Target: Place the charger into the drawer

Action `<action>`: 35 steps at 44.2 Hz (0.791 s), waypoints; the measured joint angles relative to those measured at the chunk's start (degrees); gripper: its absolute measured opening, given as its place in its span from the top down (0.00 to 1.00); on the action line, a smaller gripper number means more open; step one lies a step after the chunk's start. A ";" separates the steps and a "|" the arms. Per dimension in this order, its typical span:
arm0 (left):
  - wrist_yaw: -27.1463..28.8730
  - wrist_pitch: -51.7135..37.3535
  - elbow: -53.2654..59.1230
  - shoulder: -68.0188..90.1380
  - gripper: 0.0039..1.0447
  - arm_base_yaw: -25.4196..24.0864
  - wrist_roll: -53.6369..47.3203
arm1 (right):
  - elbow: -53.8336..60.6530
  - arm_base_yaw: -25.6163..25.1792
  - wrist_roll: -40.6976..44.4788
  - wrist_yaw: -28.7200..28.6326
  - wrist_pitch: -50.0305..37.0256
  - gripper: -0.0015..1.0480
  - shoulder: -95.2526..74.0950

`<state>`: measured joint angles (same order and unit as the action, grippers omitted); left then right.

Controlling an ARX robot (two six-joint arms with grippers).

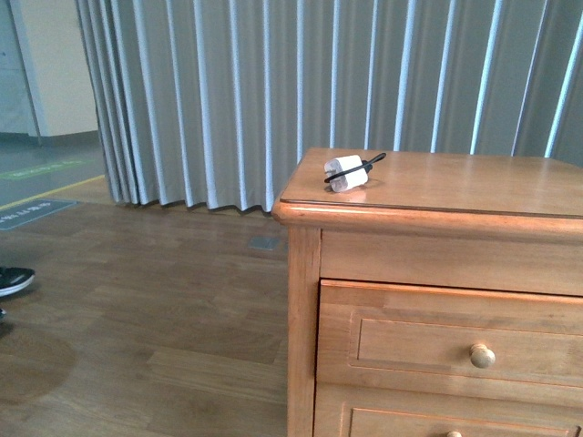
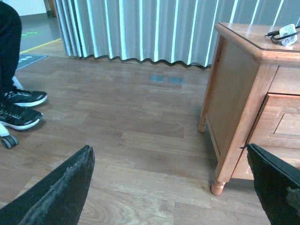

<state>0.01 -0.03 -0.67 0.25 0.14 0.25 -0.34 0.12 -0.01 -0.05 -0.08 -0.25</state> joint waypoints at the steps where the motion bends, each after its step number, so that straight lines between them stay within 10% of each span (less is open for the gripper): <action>1: 0.00 0.00 0.00 0.00 0.06 0.00 0.00 | 0.02 0.00 0.00 -0.02 0.00 0.08 0.00; 31: 0.02 0.02 0.00 -0.02 0.06 0.00 0.00 | 0.02 0.00 0.00 -0.02 0.00 0.08 0.00; 35: 0.02 0.02 0.00 0.00 0.06 0.00 0.00 | -0.02 4.07 3.32 10.51 -1.73 0.08 -2.10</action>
<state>0.03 -0.01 -0.67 0.25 0.14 0.25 -0.36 4.19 3.31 10.46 -1.80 -2.35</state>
